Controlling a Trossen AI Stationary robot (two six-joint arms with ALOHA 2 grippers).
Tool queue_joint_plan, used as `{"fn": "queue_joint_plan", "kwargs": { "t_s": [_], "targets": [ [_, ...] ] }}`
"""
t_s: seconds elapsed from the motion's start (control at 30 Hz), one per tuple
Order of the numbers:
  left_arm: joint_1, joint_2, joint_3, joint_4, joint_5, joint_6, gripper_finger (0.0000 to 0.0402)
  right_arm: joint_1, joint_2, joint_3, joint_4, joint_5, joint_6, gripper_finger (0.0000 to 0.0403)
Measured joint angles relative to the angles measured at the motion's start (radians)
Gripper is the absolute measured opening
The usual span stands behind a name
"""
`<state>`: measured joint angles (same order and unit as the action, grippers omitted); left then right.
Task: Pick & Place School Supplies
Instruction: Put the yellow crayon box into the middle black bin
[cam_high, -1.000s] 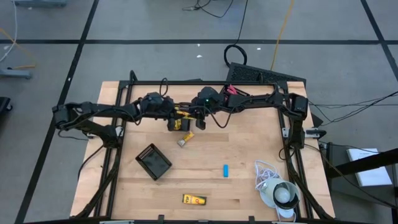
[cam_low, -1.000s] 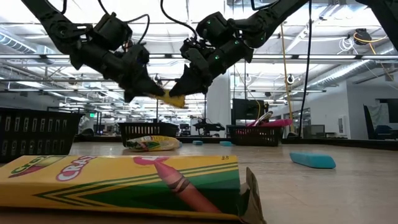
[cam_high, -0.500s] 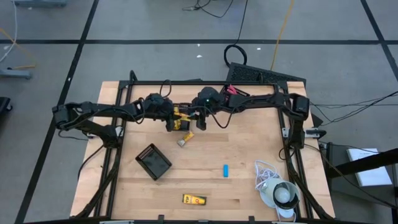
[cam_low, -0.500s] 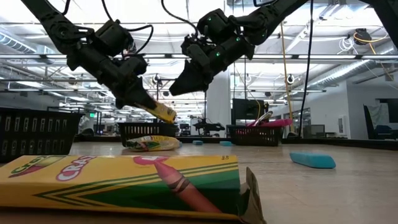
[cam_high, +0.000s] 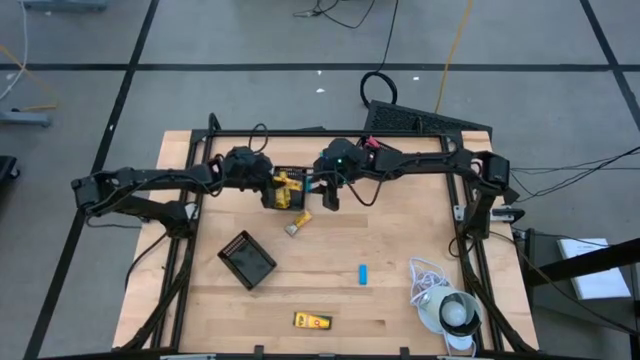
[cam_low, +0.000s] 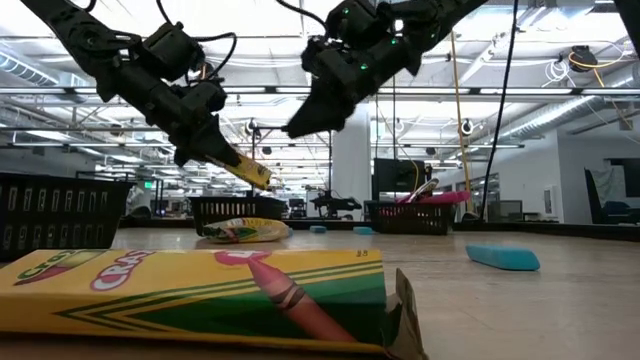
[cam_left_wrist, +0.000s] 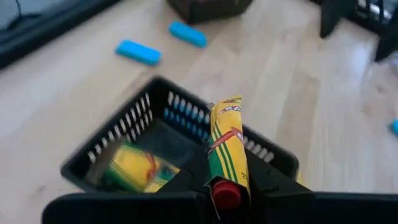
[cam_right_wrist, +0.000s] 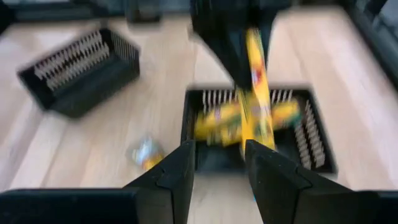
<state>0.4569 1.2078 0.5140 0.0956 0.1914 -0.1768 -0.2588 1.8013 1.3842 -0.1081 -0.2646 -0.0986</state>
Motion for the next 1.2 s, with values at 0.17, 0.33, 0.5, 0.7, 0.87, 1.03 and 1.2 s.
{"fn": "queue_joint_plan", "kwargs": {
  "t_s": [0.17, 0.33, 0.5, 0.7, 0.87, 1.03, 1.2],
  "targets": [
    [-0.008, -0.004, 0.000, -0.042, 0.036, -0.006, 0.0032, 0.019, -0.021, 0.001, -0.030, -0.002, -0.003, 0.0132],
    [-0.012, 0.027, 0.001, -0.029, 0.092, 0.001, 0.0032, 0.052, -0.035, -0.001, -0.078, -0.027, -0.017, 0.0132],
    [-0.005, 0.080, 0.001, -0.018, 0.122, 0.008, 0.0032, 0.087, -0.033, -0.001, -0.096, -0.027, -0.012, 0.0132],
    [0.021, 0.154, 0.001, -0.011, 0.121, 0.010, 0.0032, 0.111, -0.034, -0.001, -0.092, -0.027, -0.012, 0.0132],
    [0.028, 0.181, 0.001, 0.036, 0.100, -0.003, 0.0065, 0.111, -0.034, -0.001, -0.092, -0.027, -0.011, 0.0132],
    [0.031, 0.180, 0.002, 0.091, 0.095, -0.001, 0.0136, 0.110, -0.034, -0.001, -0.092, -0.026, -0.011, 0.0132],
    [0.050, 0.180, 0.002, 0.096, 0.096, 0.001, 0.0178, 0.110, -0.034, -0.001, -0.091, -0.026, -0.011, 0.0132]
  ]
}}
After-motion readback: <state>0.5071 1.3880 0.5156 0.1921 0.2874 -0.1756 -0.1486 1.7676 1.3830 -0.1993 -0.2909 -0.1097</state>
